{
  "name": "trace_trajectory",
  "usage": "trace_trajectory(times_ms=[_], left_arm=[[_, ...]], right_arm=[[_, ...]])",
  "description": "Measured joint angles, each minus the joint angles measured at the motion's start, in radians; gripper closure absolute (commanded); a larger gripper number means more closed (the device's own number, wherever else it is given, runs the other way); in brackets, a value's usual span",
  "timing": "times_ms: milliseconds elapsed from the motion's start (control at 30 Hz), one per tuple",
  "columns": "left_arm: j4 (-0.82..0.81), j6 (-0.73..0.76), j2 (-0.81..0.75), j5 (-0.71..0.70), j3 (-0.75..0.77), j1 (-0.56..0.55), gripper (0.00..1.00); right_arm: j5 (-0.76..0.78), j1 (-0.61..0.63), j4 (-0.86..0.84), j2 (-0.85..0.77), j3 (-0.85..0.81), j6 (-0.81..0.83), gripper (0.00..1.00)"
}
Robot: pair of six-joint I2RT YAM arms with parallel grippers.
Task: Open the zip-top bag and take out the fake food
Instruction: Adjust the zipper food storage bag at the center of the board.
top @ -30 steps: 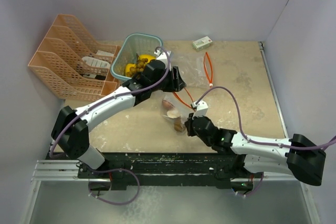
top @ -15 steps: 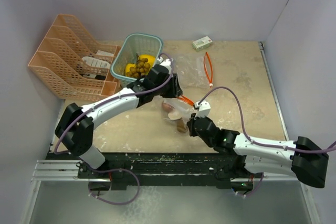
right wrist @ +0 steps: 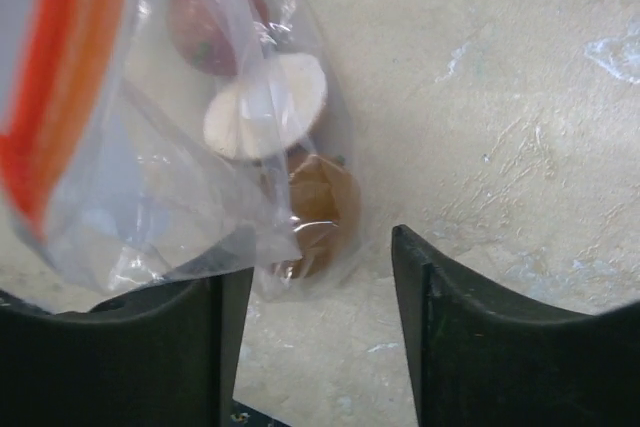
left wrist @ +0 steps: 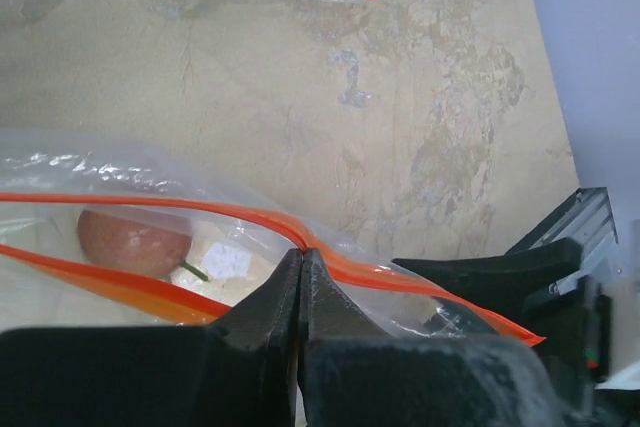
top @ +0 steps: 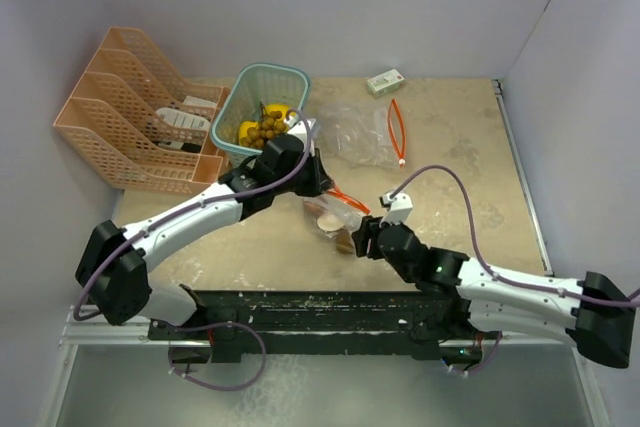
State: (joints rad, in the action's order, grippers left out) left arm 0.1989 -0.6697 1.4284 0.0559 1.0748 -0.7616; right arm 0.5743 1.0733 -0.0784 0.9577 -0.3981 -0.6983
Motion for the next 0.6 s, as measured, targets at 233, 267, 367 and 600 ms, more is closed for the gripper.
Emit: trace_trajectory(times_ms=[233, 267, 367, 600], left_arm=[[0.005, -0.002, -0.036, -0.007, -0.058, 0.000, 0.86], [0.006, -0.002, -0.036, -0.008, -0.060, 0.000, 0.85], [0.006, -0.002, -0.037, -0.008, -0.061, 0.000, 0.87], [0.008, -0.003, -0.080, -0.012, -0.083, 0.000, 1.00]], right_arm=[[-0.010, 0.000, 0.040, -0.264, -0.019, 0.018, 0.24], [-0.012, 0.000, 0.041, -0.276, -0.032, 0.028, 0.23], [-0.017, 0.000, 0.039, -0.250, -0.126, 0.076, 0.22], [-0.007, 0.000, 0.039, -0.039, -0.309, 0.161, 0.25]])
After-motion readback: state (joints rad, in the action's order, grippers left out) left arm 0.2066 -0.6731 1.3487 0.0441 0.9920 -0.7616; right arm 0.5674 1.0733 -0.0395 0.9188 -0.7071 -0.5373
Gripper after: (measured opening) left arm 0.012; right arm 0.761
